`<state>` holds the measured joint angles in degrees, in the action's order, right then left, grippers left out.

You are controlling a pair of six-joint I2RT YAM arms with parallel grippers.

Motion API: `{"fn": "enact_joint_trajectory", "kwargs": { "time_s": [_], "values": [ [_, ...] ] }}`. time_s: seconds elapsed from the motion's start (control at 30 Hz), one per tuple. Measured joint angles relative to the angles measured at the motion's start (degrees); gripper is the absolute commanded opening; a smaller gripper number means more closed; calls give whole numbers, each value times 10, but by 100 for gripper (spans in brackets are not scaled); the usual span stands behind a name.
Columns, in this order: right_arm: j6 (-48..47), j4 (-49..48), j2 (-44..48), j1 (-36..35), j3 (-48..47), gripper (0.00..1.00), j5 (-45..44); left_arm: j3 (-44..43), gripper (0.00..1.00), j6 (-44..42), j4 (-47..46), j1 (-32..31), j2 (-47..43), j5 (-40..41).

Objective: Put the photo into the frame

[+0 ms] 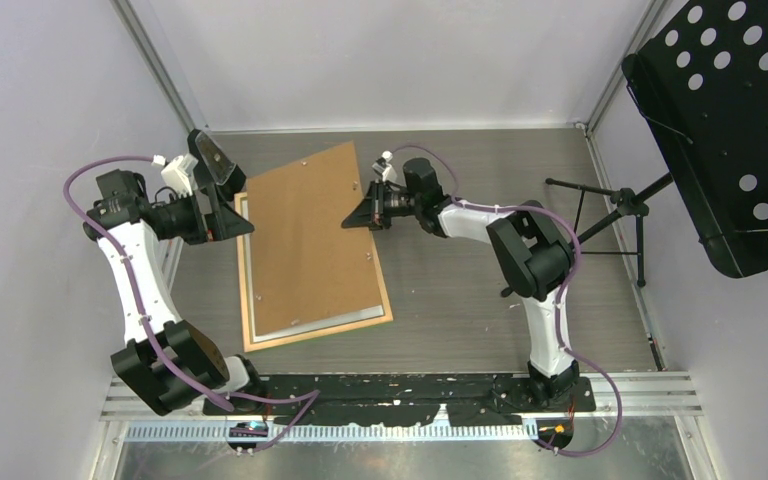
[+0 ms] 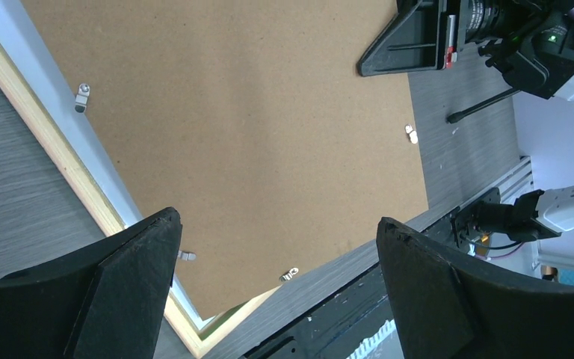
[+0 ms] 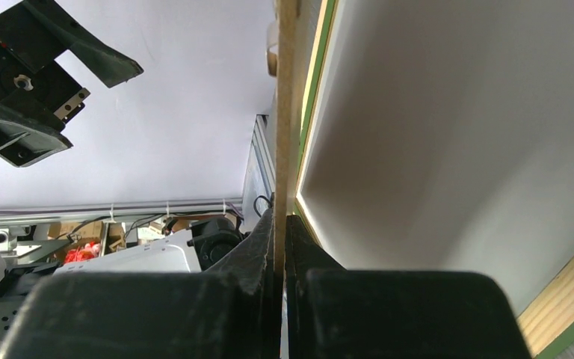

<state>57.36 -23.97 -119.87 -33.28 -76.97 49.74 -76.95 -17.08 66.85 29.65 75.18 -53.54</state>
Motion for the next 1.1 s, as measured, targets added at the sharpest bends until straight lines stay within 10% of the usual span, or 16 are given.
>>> {"fn": "enact_joint_trajectory", "kwargs": {
  "time_s": [1.1],
  "values": [
    [29, -24, -49, -8, -19, 6, 15, 4, 100, 2, 0, 0, 7, 1]
  ]
}}
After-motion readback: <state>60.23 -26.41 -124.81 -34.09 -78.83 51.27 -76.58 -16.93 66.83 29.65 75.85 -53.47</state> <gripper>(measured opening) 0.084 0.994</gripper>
